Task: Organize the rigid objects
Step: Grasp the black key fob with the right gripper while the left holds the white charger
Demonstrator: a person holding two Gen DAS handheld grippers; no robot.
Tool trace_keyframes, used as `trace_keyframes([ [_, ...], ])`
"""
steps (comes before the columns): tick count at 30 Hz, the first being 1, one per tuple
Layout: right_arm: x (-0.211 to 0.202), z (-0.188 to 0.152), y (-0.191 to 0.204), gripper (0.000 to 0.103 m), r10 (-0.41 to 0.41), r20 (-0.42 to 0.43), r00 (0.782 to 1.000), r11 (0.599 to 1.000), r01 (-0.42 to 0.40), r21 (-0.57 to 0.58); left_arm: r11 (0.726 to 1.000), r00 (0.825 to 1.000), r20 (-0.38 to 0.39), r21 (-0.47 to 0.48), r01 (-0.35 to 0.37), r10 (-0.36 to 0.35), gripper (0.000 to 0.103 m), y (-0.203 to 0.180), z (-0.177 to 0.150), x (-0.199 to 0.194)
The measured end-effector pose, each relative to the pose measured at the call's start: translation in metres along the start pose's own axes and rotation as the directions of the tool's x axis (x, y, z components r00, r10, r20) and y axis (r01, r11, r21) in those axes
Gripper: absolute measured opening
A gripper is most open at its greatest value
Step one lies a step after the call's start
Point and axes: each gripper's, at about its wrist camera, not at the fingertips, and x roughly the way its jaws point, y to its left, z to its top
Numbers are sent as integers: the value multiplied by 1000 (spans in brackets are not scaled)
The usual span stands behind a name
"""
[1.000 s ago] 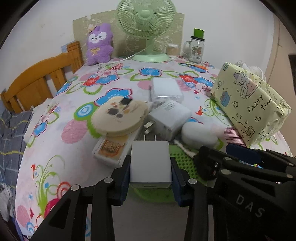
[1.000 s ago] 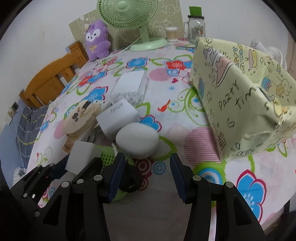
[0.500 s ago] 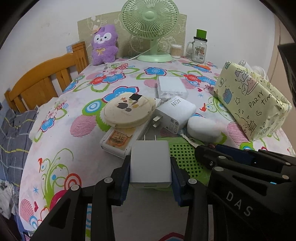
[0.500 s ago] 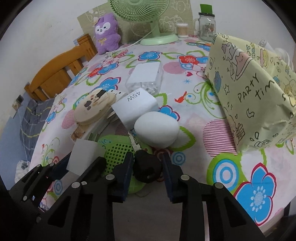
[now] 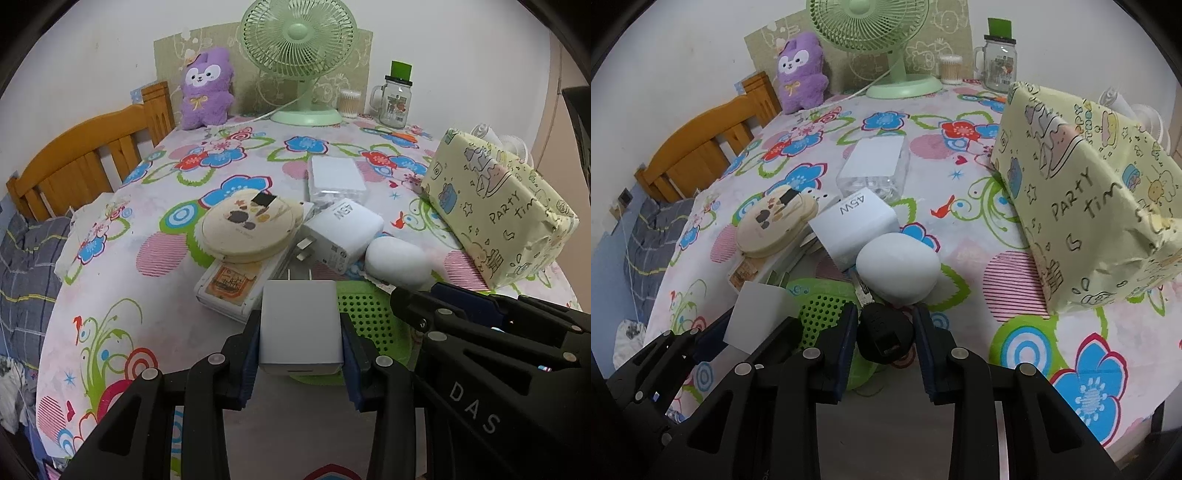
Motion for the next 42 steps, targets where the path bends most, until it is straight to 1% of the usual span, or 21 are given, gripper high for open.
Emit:
trace_keyframes([
  [1, -2, 0, 0, 30, 0, 4, 1000, 1000, 0, -1, 1000, 1000, 3, 1, 3, -3, 39, -1, 1, -2],
  [2, -4, 1, 0, 11, 4, 9, 1000, 1000, -4, -9, 1000, 1000, 3, 5, 6, -6, 39, -3, 1, -3],
  [5, -10, 3, 0, 11, -27, 24, 999, 999, 28, -28, 1000, 1000, 15, 12, 4, -4, 39, -8, 3, -8],
  [9, -6, 3, -8, 11, 4, 1, 1000, 1000, -4, 4, 1000, 1000, 13, 9, -4, 4, 40, -8, 2, -8],
  [11, -5, 1, -12, 11, 1, -6, 1000, 1000, -1, 15, 1000, 1000, 9, -2, -13, 13, 40, -4, 0, -8],
  [15, 5, -3, -18, 11, 10, -57, 998, 999, -8, 32, 1000, 1000, 6, -19, -23, 23, 40, 1, -2, -6],
  [19, 12, -4, -19, 14, 31, -93, 995, 999, -27, 45, 1000, 1000, -11, -14, -20, 20, 40, 0, -5, -1],
  [21, 10, -3, -21, 16, 44, -88, 995, 997, -39, 59, 1000, 1000, -17, -12, -22, 22, 40, 1, -6, 1],
  [22, 9, -2, -20, 20, 42, -80, 996, 998, -37, 56, 1000, 1000, -19, -11, -24, 24, 40, 1, -7, 1],
  [23, 7, -2, -19, 27, 38, -73, 997, 998, -34, 50, 1000, 999, -21, -10, -26, 26, 40, 2, -8, 1],
  [24, 5, -2, -18, 31, 38, -64, 997, 998, -35, 49, 1000, 999, -23, -9, -26, 26, 40, 3, -9, 2],
  [25, 3, -2, -17, 39, 44, -56, 997, 998, -41, 48, 1000, 999, -22, -8, -25, 25, 40, 4, -9, 2],
  [26, 0, -2, -15, 43, 47, -45, 998, 998, -45, 40, 1000, 999, -22, -9, -27, 27, 40, 4, -9, 1],
  [32, 3, -3, 1, 44, 11, -54, 998, 1000, -12, -14, 999, 999, -16, -17, -33, 33, 40, 13, -14, -3],
  [39, 6, -5, 21, 44, -23, -59, 998, 997, 19, -71, 1000, 1000, -9, -23, -2, 2, 40, 22, -19, -7],
  [42, 11, -5, 28, 44, -39, -69, 997, 996, 34, -80, 1000, 1000, -6, -18, -2, 2, 40, 21, -20, -6],
])
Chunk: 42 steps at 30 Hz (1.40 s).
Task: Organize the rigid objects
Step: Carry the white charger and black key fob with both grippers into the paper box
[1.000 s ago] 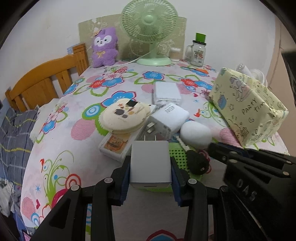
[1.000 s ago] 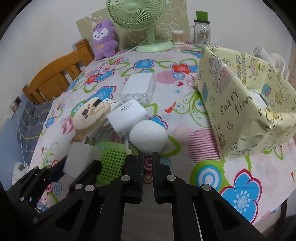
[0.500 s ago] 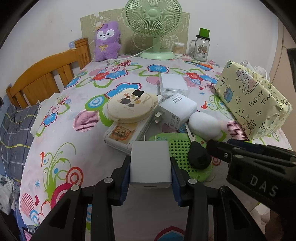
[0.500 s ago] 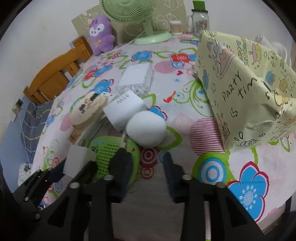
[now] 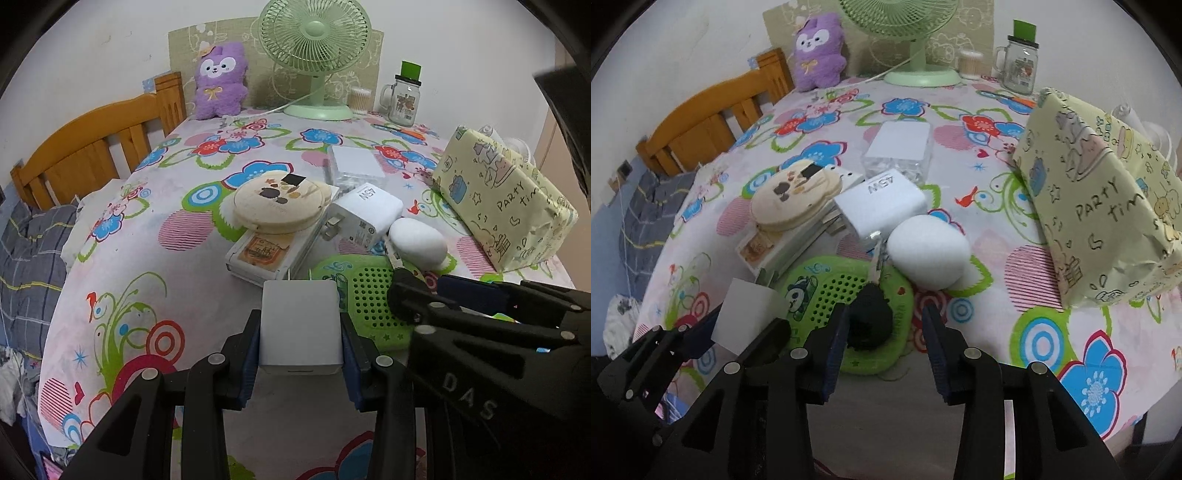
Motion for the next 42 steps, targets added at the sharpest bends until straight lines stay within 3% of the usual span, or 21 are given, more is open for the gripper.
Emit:
trace_keyframes([
  [13, 4, 0, 25, 44, -37, 2, 999, 998, 37, -60, 1000, 1000, -1, -6, 11, -11, 40, 10, -6, -4],
  [16, 4, -1, 27, 42, -47, -1, 999, 996, 47, -77, 1000, 1000, -7, -9, 11, -11, 39, 11, -7, -3],
  [18, 3, -1, 26, 35, -50, 0, 999, 996, 50, -75, 1000, 1000, -11, -11, 8, -8, 39, 11, -7, -3],
  [26, 0, -2, 22, 35, -54, 12, 998, 996, 54, -68, 1000, 1000, -10, -5, 4, -4, 39, 6, -7, -5],
  [42, -47, 16, -5, 35, -48, 129, 991, 998, 53, -36, 999, 997, 70, 22, 27, -28, 39, -22, 29, -32],
])
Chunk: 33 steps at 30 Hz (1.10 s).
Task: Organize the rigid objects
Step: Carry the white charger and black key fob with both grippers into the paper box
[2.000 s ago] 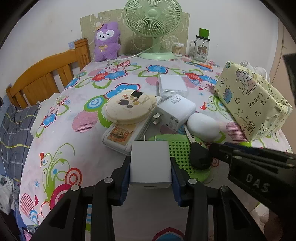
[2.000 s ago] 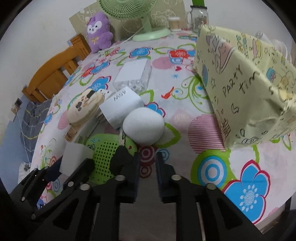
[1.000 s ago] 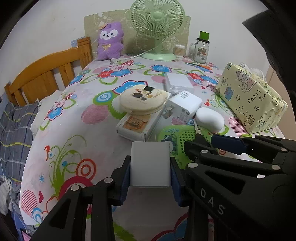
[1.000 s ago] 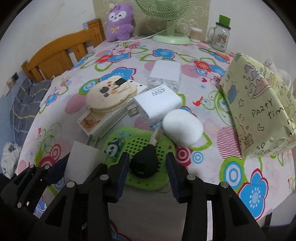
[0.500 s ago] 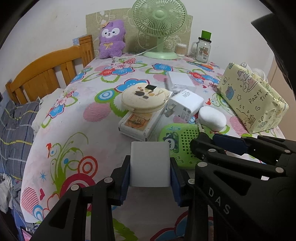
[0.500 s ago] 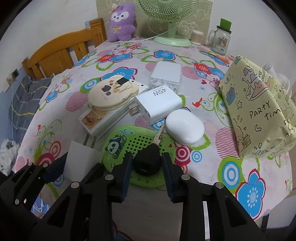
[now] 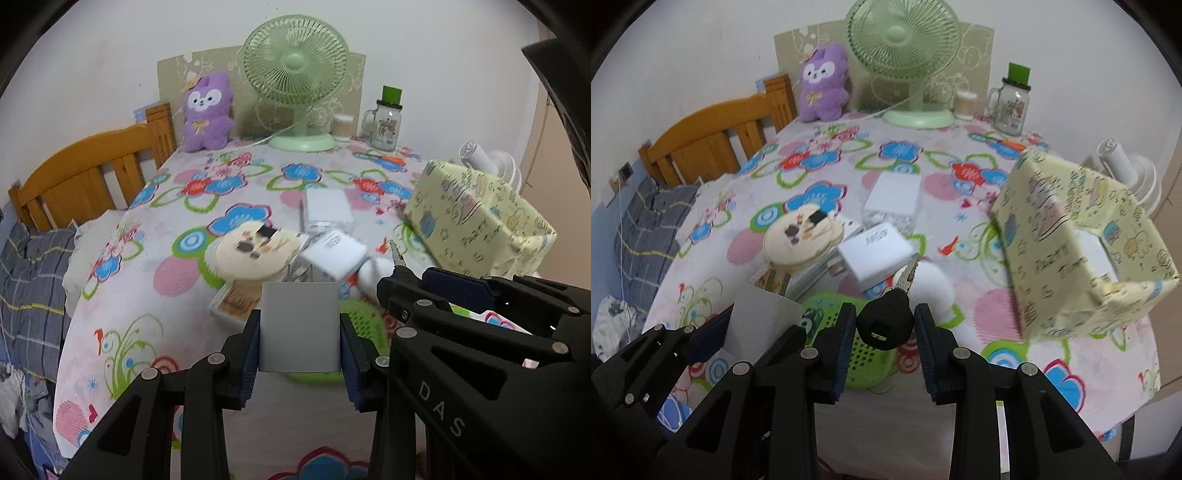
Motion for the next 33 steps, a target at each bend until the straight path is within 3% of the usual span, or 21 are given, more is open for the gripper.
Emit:
trace_keyframes([
  [18, -40, 31, -64, 35, -29, 121, 992, 998, 23, 54, 998, 996, 90, 61, 10, -16, 39, -59, 48, -14],
  [33, -53, 47, -119, 35, -45, 173, 984, 994, 27, 104, 994, 991, 128, 110, 18, -32, 39, -111, 78, -10],
])
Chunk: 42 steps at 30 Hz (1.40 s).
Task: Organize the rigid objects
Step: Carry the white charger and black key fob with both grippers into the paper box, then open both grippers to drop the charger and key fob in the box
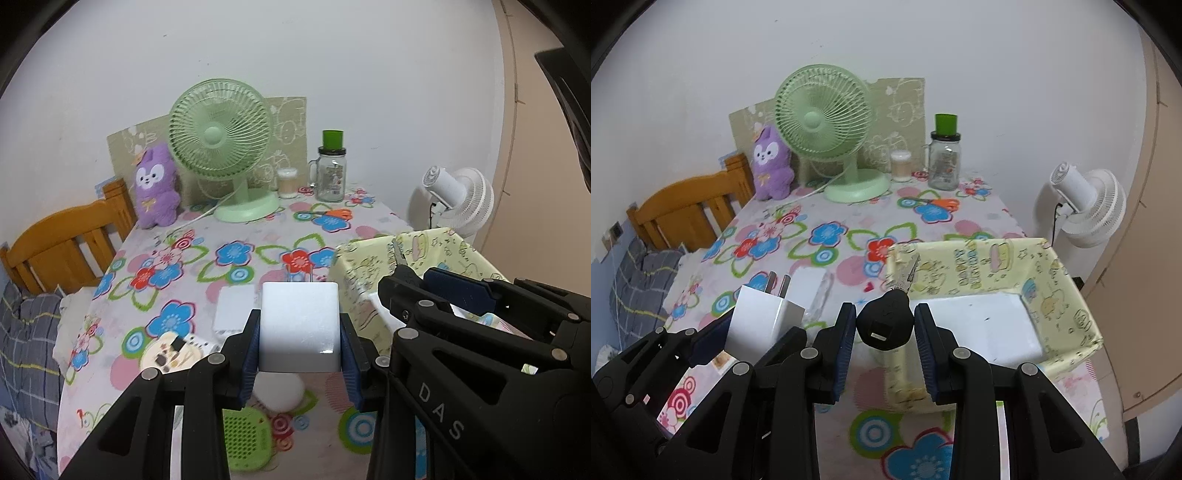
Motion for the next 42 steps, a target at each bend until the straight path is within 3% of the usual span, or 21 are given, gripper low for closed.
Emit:
trace_keyframes([
  [12, 4, 9, -56, 35, -42, 17, 999, 997, 41, 70, 994, 996, 3, 58, 89, -89, 39, -49, 21, 22],
  [21, 18, 8, -95, 36, -68, -17, 998, 990, 69, 122, 987, 992, -35, 103, 124, -121, 39, -83, 26, 44],
  [42, 51, -12, -137, 38, -71, -118, 990, 977, 93, 194, 981, 984, -148, 149, 125, -103, 44, -116, 13, 82],
])
